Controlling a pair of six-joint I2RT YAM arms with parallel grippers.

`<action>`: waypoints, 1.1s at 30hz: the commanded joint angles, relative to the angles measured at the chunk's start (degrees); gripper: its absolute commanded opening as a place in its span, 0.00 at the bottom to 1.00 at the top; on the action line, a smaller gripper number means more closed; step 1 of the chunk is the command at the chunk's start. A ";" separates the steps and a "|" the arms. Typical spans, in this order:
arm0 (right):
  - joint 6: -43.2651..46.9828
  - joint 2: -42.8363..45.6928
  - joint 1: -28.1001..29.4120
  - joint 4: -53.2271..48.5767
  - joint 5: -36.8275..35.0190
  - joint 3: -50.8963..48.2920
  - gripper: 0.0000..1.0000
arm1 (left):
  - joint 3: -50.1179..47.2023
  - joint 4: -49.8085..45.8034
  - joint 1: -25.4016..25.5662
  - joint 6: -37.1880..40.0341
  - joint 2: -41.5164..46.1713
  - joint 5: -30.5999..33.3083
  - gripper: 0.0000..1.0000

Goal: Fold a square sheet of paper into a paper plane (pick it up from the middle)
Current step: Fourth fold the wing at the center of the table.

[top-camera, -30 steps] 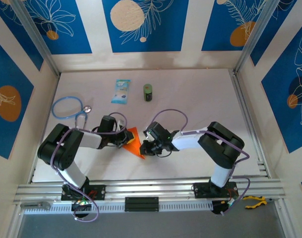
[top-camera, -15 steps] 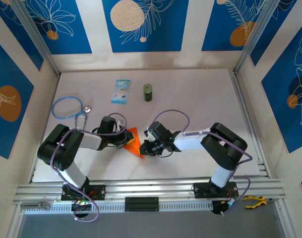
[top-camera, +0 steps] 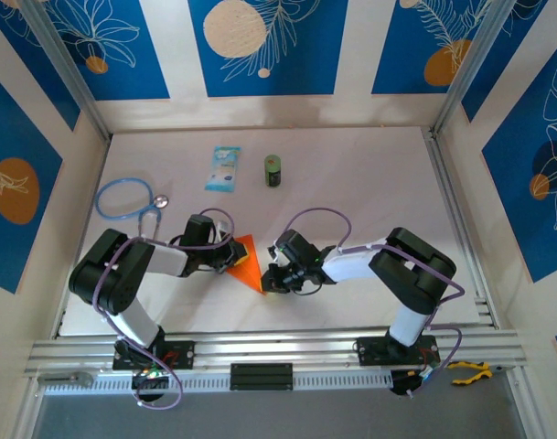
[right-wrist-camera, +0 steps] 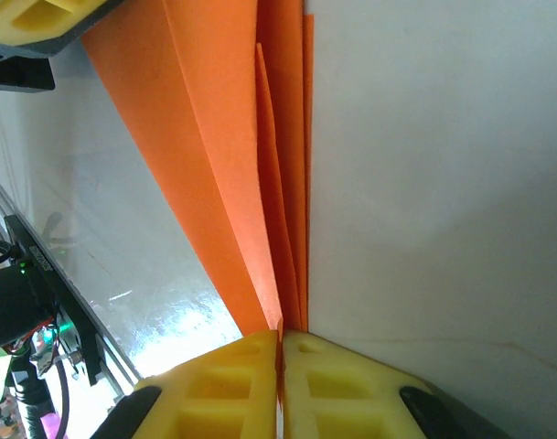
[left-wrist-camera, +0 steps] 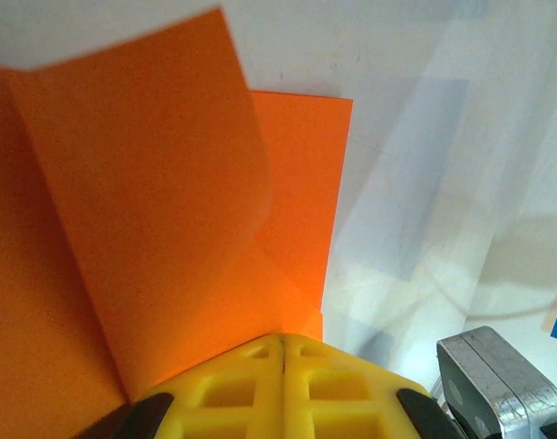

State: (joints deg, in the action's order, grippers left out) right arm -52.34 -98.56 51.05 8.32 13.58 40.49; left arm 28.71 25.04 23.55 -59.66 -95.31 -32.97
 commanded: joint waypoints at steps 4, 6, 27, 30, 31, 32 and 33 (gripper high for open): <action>1.99 0.22 1.13 -8.65 1.40 -0.32 0.06 | 0.14 -5.69 0.35 1.43 -0.43 3.12 0.00; 2.49 0.17 1.67 -10.97 0.83 0.37 0.06 | 0.21 -5.79 0.36 1.47 -0.39 3.14 0.00; 4.56 1.50 3.39 -20.76 -1.02 1.60 0.07 | 0.31 -6.14 0.27 1.60 -0.60 3.40 0.00; 4.93 1.24 3.93 -22.47 -1.48 2.20 0.08 | 0.28 -6.17 0.28 1.58 -0.51 3.44 0.00; 5.01 1.00 4.03 -23.17 -1.54 2.44 0.08 | 0.25 -6.14 0.29 1.62 -0.53 3.51 0.00; 5.15 0.81 4.14 -24.00 -1.64 2.74 0.09 | 0.21 -6.14 0.27 1.62 -0.51 3.48 0.00; 5.30 0.74 4.31 -24.58 -1.52 2.88 0.09 | 0.28 -6.14 0.33 1.65 -0.51 3.50 0.00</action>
State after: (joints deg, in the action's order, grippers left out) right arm -48.25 -96.95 53.71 -4.45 10.26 44.12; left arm 29.32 23.33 24.03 -59.51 -95.31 -33.65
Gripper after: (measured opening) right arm 0.087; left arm 0.061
